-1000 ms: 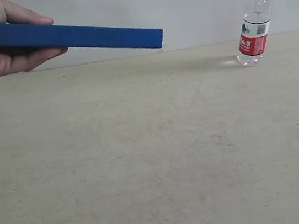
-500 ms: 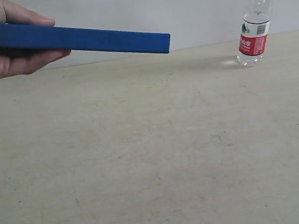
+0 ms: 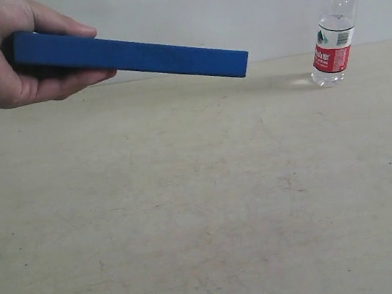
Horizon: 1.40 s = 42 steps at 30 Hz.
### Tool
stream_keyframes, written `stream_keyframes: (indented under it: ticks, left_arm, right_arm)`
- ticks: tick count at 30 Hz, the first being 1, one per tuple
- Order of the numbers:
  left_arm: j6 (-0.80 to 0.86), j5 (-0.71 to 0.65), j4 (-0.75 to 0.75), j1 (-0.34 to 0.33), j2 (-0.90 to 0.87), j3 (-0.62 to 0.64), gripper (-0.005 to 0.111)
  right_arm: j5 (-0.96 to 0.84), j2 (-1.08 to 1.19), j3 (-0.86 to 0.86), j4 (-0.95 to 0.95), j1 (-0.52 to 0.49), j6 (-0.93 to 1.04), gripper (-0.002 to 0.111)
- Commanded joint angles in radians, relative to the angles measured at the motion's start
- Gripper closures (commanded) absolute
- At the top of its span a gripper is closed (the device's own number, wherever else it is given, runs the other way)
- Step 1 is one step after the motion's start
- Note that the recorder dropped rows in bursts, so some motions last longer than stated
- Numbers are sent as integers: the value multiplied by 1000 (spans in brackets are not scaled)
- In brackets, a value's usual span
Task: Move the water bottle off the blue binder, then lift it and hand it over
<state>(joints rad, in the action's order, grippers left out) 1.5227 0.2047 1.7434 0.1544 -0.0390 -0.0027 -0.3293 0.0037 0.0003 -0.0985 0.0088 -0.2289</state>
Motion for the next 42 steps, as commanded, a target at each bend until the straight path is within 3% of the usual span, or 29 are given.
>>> stream_keyframes:
  ticks: [1,29,34,35,37,38,39,41,42]
  left_arm:
    - [-7,5,1,1,0,-3,102]
    - [-7,8,1,1,0,-3,102]
    - [-7,-69,1,1,0,-7,102]
    - [-5,-96,-42,1,0,-9,102]
    - [6,-139,-392,1,0,-23,102]
    - [8,-150,-611,1,0,-28,102]
    - [10,-154,-966,1,0,-36,102]
    - [3,-148,-1393,1,0,-43,102]
    - [-89,-148,-1587,1,0,-51,102]
  right_arm:
    - [3,-4,0,3,-10,17,107]
    - [6,-4,0,8,1,-2,107]
    - [6,-4,0,8,1,-2,107]
    - [6,-4,0,8,1,-2,107]
    - [6,-4,0,8,1,-2,107]
    - [6,-4,0,8,1,-2,107]
    - [6,-4,0,8,1,-2,107]
    - [6,-4,0,8,1,-2,107]
    - [6,-4,0,8,1,-2,107]
